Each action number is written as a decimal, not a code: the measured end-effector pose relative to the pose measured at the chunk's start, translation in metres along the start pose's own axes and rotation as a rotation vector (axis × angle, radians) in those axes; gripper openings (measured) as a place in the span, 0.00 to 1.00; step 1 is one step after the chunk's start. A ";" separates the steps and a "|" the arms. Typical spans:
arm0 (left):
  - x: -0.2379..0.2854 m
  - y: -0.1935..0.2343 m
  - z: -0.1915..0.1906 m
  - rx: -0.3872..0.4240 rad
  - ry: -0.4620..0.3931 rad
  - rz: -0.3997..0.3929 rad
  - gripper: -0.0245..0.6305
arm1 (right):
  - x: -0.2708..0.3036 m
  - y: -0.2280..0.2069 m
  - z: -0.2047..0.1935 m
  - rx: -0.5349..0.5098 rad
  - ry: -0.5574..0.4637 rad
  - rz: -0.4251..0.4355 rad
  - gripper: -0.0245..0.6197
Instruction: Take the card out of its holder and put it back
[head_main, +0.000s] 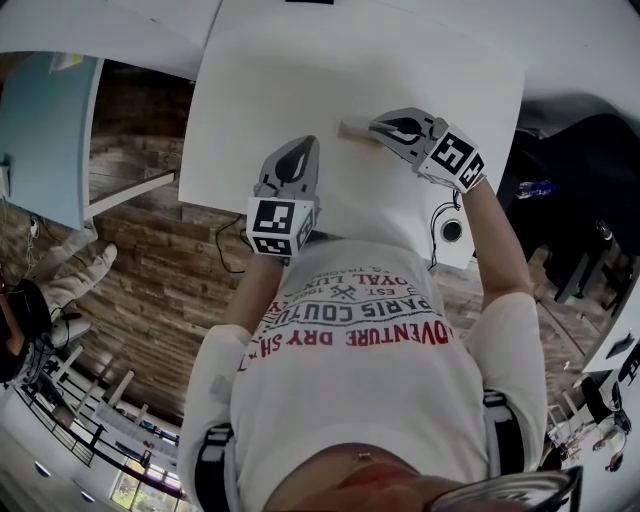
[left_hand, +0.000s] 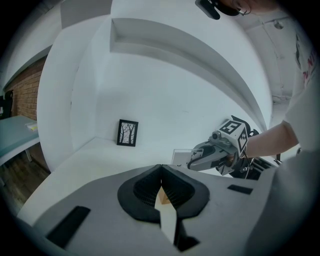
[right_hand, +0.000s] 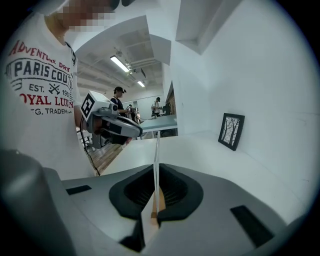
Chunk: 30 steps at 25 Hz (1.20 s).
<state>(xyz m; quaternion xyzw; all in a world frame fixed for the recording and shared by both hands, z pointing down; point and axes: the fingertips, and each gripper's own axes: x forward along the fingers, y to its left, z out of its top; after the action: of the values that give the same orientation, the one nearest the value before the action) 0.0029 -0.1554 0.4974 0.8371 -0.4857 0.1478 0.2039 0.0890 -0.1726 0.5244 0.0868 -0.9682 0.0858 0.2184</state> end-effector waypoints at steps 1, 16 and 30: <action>0.001 0.001 0.000 0.000 0.002 0.000 0.07 | 0.001 -0.001 -0.005 0.005 0.003 -0.003 0.09; 0.007 0.007 -0.008 0.003 0.029 0.011 0.07 | 0.007 -0.013 -0.031 0.110 -0.020 -0.039 0.09; -0.004 0.000 -0.003 0.027 0.014 -0.016 0.07 | -0.004 -0.012 -0.007 0.134 -0.060 -0.129 0.32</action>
<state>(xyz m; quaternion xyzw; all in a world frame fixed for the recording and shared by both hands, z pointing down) 0.0010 -0.1509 0.4979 0.8427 -0.4753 0.1586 0.1971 0.0978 -0.1827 0.5302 0.1658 -0.9588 0.1334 0.1880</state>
